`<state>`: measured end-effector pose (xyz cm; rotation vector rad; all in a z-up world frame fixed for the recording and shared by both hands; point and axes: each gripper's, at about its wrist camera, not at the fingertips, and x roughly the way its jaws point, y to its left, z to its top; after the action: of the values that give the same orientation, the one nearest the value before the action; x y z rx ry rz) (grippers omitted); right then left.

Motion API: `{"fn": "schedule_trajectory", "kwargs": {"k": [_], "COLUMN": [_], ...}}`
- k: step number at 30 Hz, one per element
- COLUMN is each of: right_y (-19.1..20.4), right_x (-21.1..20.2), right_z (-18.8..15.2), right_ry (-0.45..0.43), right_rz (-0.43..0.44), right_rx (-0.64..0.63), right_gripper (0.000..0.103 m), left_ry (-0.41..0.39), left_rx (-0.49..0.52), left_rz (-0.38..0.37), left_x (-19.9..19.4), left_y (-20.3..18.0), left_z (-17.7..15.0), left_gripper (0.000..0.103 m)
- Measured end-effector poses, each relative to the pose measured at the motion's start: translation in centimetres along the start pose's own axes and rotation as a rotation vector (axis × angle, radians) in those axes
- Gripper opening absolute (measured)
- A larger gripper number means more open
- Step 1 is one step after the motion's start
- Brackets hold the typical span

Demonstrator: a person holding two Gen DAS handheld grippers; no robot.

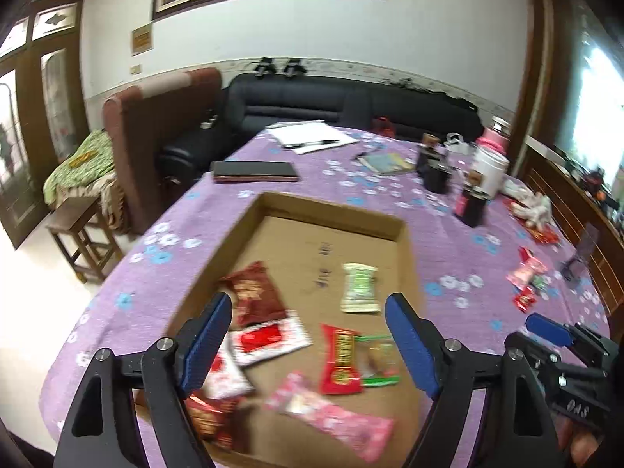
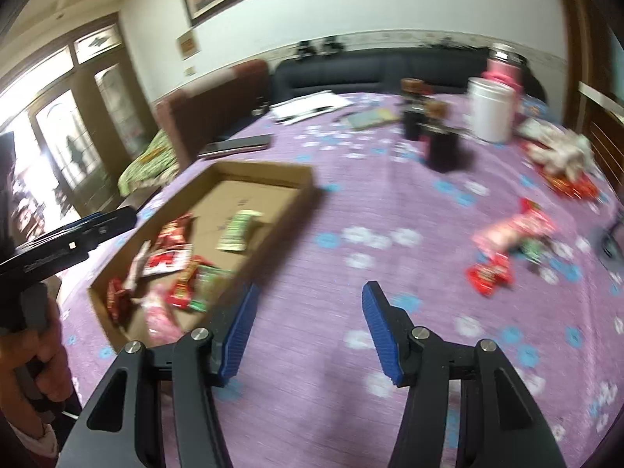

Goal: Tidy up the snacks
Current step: 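Move both open grippers back toward the remaining snacks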

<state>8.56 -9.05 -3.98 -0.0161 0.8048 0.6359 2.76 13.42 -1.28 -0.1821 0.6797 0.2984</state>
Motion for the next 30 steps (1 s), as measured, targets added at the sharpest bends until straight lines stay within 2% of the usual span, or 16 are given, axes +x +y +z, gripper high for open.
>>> {"fn": "schedule_trajectory", "kwargs": {"k": [7,11,15,20,27,29,30], "right_y": [-7.9,-10.1,-11.0,-11.1,-11.8,-12.0,-12.0], "right_x": [-2.3,-2.6,-1.5,1.1,5.5,5.9,5.9], "right_z": [-1.5,-1.6,-1.2,0.2,1.2,1.5,1.6], "right_ry": [-0.019,-0.025,-0.018,0.005,0.106,0.119,0.116], "right_rz": [-0.088,-0.110,-0.114,-0.132,-0.175,-0.172,-0.179], "right_rx": [0.130,0.157,0.137,0.049,-0.036,-0.043,-0.051], "right_gripper": [0.055,0.055,0.057,0.060,0.060,0.058,0.052], "left_ry": [0.019,0.035,0.052,0.072,0.111,0.116,0.120], "left_rx": [0.086,0.111,0.132,0.157,0.172,0.178,0.180], "left_rz": [-0.061,-0.082,-0.092,-0.101,-0.123,-0.132,-0.134], "left_x": [0.0,0.2,0.6,1.4,3.4,4.0,4.3], "left_y": [-5.1,-7.0,-8.4,-9.7,-11.5,-12.3,-12.6], "left_z": [-0.6,-0.8,-1.1,-1.3,-0.8,-0.5,-0.3], "left_gripper": [0.088,0.088,0.089,0.090,0.091,0.091,0.091]}}
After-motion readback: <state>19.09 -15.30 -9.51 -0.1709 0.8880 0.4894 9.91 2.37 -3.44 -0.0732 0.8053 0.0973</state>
